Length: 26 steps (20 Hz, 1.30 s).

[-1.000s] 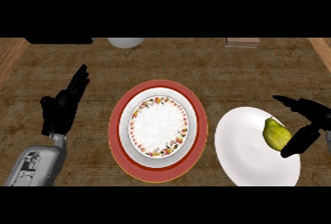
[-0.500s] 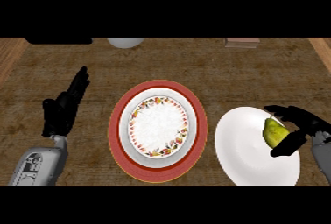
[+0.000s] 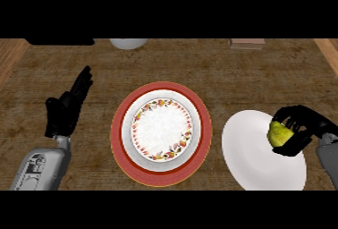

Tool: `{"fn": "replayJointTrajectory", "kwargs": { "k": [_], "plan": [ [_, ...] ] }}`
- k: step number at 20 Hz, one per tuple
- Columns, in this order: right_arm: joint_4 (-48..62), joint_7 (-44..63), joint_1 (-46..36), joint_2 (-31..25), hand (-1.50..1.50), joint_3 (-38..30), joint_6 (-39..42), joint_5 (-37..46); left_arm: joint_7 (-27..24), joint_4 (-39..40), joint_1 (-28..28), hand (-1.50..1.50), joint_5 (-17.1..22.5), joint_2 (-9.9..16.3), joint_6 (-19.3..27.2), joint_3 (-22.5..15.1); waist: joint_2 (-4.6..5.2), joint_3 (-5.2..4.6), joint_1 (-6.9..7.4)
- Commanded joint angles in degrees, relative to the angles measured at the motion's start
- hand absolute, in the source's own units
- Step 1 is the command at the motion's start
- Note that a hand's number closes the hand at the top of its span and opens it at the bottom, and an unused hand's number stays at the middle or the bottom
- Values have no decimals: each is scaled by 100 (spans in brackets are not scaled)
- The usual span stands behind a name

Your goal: Pick the pear from the plate and place it in the plate

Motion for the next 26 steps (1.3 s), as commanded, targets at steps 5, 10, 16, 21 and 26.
{"fn": "replayJointTrajectory", "kwargs": {
  "k": [5,10,16,21,26],
  "plan": [
    [-1066,-845,615,-249,150,351,-657,747,38,-20,12,0,-81,-75,36,56,-14,12,-89],
    [-1632,-1561,763,-526,150,637,-1482,1440,-102,-23,175,0,-258,-339,216,-148,-4,13,-89],
    [-2696,-2267,791,-233,150,-52,-2486,902,-144,-82,294,0,-138,-78,63,82,-19,18,-118],
    [-3644,-2479,814,53,150,130,-2326,605,351,-522,231,0,-138,-121,0,-62,-13,17,-42],
    [-4596,-1607,539,492,150,661,-1693,507,5,-174,157,0,75,-40,-205,203,2,11,-19]
  ]
}}
